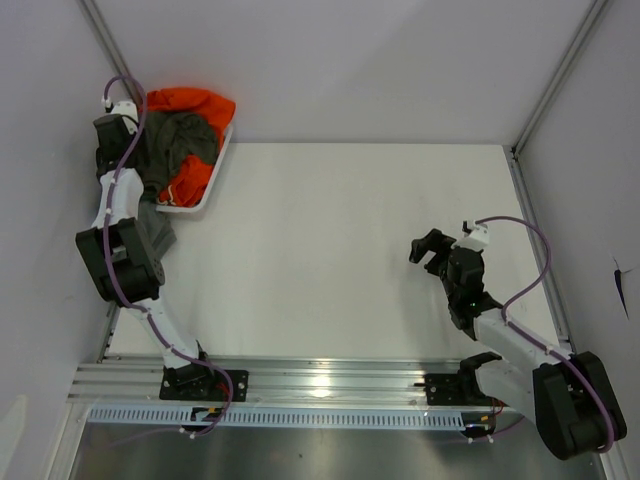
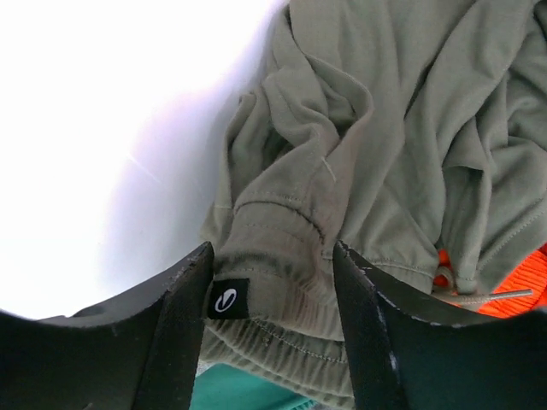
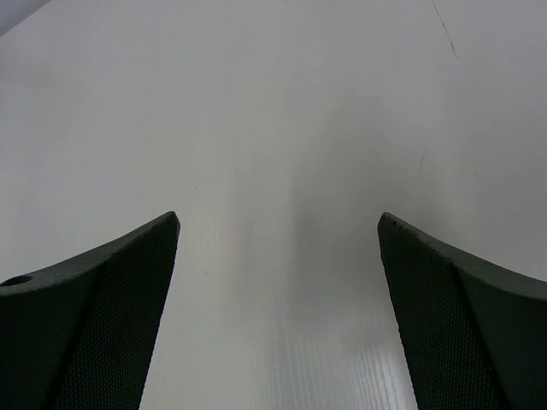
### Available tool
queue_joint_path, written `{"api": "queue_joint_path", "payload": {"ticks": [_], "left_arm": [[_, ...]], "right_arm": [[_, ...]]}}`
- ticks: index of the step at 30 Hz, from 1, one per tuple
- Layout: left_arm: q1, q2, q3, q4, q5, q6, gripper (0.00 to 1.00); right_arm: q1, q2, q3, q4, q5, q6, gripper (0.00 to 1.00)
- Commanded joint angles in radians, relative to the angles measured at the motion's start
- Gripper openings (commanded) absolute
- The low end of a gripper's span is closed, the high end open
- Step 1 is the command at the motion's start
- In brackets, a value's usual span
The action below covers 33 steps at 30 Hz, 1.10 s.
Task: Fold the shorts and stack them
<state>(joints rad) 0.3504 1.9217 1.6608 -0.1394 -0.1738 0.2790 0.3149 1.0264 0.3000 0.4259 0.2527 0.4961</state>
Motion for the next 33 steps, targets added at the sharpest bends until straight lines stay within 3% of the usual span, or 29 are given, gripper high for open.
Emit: {"api": "queue_joint_path", "payload": {"ticks": [1,6,7,8,16,22,24,27,29,30,32,33], "left_arm": [[-0.014,-0.044,0.033,0.044,-0.056,0.026,0.6],[-0.014,-0.062,0.03,0.034,-0.039,0.02,0.19],[-0.014,-0.066,0.036,0.029,-0.027,0.016,0.03],[-0.016,-0.07,0.039,0.02,-0.017,0.014,0.01],[-0.011,-0.036,0.085,-0.068,0.014,-0.003,0.01],[-0.039,-0.072,0.111,-0.157,0.158,-0.034,0.01],[-0.074,-0.072,0.19,-0.233,0.166,-0.035,0.01],[-0.114,-0.04,0.442,-0.418,0.207,-0.057,0.01],[-0.152,0.013,0.693,-0.571,0.232,-0.069,0.0],[-0.198,0.02,0.905,-0.609,0.272,-0.057,0.0],[-0.282,-0.047,0.914,-0.626,0.307,0.059,0.0],[-0.418,-0.103,0.86,-0.599,0.294,0.121,0.0]], "right_arm": [[0.003,0.014,0.037,0.043,0.0,-0.014,1.0],[0.003,0.024,0.042,0.047,-0.009,-0.013,1.0],[0.004,0.024,0.042,0.047,-0.009,-0.013,1.0],[0.003,0.023,0.044,0.045,-0.009,-0.014,0.99],[0.003,0.012,0.044,0.039,-0.012,-0.016,1.0],[0.003,0.015,0.045,0.043,-0.015,-0.014,1.0],[0.003,0.02,0.045,0.043,-0.016,-0.016,0.99],[0.003,0.021,0.047,0.043,-0.021,-0.016,0.99],[0.003,0.02,0.048,0.043,-0.023,-0.019,1.0],[0.003,0.017,0.048,0.04,-0.024,-0.019,0.99],[0.004,0.009,0.047,0.04,-0.024,-0.021,1.0],[0.004,0.008,0.045,0.042,-0.024,-0.022,1.0]]}}
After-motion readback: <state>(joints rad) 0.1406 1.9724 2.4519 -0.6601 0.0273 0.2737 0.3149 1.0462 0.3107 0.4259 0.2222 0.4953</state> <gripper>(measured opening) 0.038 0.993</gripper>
